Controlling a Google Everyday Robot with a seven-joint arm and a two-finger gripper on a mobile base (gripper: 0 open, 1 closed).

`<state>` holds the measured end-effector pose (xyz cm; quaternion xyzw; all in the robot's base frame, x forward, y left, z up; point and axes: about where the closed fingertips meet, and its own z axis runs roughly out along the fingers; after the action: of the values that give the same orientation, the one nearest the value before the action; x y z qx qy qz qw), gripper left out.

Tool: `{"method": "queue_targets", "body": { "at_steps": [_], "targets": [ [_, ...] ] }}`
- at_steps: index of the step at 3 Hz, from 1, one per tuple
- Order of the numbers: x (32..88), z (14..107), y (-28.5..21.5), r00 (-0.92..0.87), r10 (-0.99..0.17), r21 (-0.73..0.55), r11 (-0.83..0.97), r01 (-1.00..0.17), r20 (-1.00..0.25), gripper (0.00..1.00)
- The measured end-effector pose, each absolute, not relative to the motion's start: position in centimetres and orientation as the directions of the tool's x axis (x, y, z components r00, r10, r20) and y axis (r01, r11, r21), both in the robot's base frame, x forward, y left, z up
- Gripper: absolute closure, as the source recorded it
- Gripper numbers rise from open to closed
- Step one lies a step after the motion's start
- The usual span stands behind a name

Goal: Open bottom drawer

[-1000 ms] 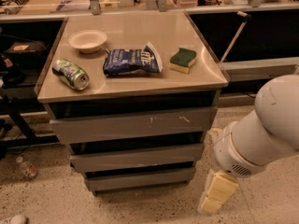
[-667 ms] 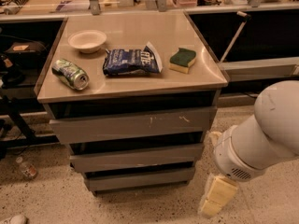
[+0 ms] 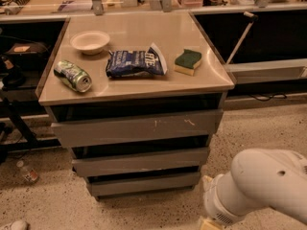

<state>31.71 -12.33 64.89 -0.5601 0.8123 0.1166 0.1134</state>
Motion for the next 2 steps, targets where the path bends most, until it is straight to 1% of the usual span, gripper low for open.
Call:
{"method": "queue_targets", "body": {
  "at_steps": [1,2],
  "targets": [
    [30.43,58.41,-11.8,-0.413,-0.86,0.142,0.388,-0.911,-0.3,0.0],
    [30.43,58.4,-11.8,-0.413,-0.86,0.142,0.388,-0.911,-0.3,0.0]
  ]
}}
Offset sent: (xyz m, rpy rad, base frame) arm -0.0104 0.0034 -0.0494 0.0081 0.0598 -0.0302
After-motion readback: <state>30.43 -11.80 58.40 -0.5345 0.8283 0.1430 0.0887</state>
